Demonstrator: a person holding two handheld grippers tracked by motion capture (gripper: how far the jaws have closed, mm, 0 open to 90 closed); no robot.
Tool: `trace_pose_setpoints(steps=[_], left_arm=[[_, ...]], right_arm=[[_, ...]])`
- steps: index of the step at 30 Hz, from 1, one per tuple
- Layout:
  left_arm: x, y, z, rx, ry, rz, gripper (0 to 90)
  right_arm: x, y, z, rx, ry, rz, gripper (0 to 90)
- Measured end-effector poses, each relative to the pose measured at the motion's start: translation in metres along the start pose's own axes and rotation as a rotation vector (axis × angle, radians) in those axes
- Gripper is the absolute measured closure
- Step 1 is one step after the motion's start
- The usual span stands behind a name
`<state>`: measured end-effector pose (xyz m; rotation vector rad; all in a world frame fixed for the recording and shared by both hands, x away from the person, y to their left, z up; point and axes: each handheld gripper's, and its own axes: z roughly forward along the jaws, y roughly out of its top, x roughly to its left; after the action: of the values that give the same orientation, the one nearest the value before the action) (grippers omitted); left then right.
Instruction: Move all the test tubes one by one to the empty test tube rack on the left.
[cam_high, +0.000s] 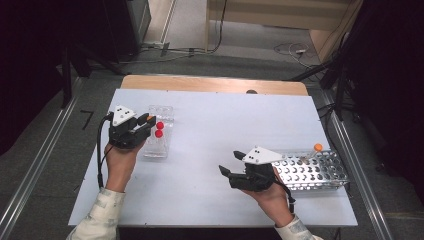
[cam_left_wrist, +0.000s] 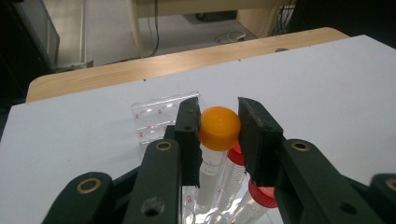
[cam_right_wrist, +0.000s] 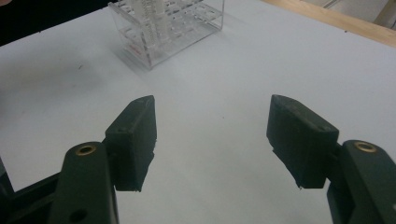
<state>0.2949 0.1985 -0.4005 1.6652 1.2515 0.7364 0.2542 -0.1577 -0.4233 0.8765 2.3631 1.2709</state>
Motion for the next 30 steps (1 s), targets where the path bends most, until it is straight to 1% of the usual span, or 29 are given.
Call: trace_pose_setpoints(steps=[4,12,18,20,22,25,27,30], left_arm=[[0.0013,-0.0019,0.0011,0.006,-0.002,-0.007,70.3],[0.0013,-0.0049,0.0043,0.022,0.003,0.000,69.8],[0.0032,-0.0068,0.0054,0.029,-0.004,-0.018,69.4],[0.0044,-0.0069,0.0056,0.036,-0.020,-0.029,69.1],[0.0056,-0.0072,0.0061,0.040,-0.025,-0.038,67.2],[0.0065,-0.0074,0.0060,0.046,-0.020,-0.045,64.1],[0.0069,-0.0072,0.0048,0.041,-0.016,-0.049,63.2],[0.0078,-0.0067,0.0030,0.034,-0.026,-0.062,60.2]], right_arm=[[0.0001,-0.0001,0.0001,0.002,0.000,-0.002,31.4],[0.0001,-0.0002,0.0000,0.002,0.000,-0.001,31.4],[0.0001,-0.0003,-0.0002,0.002,-0.001,-0.001,31.4],[0.0000,-0.0003,-0.0003,0.002,-0.002,0.000,31.4],[-0.0002,-0.0004,-0.0002,0.001,-0.002,-0.003,31.4],[-0.0005,-0.0004,-0.0004,0.001,-0.004,-0.001,31.4],[-0.0009,-0.0004,-0.0002,0.000,-0.004,-0.001,31.4],[-0.0010,-0.0003,-0.0010,-0.001,-0.005,-0.003,31.4]])
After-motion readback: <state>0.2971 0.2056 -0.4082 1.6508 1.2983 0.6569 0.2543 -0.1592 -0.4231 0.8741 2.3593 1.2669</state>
